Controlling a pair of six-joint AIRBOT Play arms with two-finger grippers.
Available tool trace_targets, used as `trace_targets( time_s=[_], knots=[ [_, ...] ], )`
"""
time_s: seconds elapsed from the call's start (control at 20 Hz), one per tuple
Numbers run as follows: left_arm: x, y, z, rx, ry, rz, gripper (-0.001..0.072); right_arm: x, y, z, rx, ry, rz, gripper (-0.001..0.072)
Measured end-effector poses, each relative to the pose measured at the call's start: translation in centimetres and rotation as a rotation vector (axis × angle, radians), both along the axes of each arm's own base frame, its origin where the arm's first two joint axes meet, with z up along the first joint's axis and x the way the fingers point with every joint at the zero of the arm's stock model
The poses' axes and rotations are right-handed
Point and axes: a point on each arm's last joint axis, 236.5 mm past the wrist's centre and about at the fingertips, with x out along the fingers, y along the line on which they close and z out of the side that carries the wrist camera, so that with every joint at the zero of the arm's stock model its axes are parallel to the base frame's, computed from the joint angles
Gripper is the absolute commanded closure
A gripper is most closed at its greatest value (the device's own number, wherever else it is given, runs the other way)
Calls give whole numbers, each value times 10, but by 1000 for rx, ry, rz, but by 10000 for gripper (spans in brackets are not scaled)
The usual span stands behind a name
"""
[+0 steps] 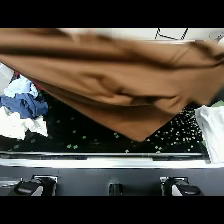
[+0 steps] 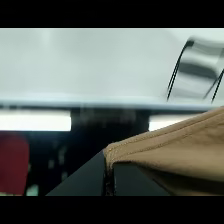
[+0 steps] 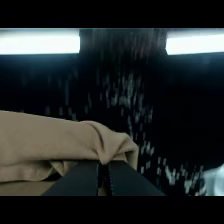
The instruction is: Fold the clothes and pants, and hang the long-sleeved shirts on hangers.
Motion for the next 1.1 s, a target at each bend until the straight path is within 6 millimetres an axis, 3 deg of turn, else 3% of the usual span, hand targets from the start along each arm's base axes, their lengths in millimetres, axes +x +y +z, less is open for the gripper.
trace_targets(
  time_s=[0.15,0.25,0.35,0.4,0.45,0.5,0.6,0.75,0.85,0.9,1.0,1.1],
  knots=[
    [33,-19,-130,-32,333,-37,683,50,2,-97,65,248,12,673],
    [30,-44,-218,-121,566,-91,683,86,11,-158,169,364,7,673],
    [17,-67,-277,-225,735,-132,683,114,26,-215,302,470,-5,671],
    [9,-74,-297,-261,797,-146,683,124,34,-239,365,513,-13,598],
    [5,-79,-307,-289,829,-154,683,130,41,-261,422,561,-22,340],
    [1,-82,-316,-307,856,-159,683,135,45,-277,462,588,-30,147],
    [0,-82,-320,-339,871,-159,682,141,41,-294,518,625,-51,139],
    [5,-73,-317,-365,864,-145,682,131,1,-300,553,676,-99,146],
    [9,-66,-317,-378,858,-126,682,101,-26,-313,572,785,-127,147],
    [10,-63,-316,-380,854,-121,682,75,-33,-326,576,874,-129,147],
    [11,-60,-316,-376,849,-119,682,25,-29,-355,598,1020,-138,147],
    [12,-58,-316,-375,846,-119,682,-20,-6,-386,645,1123,-140,157]
  ],
)
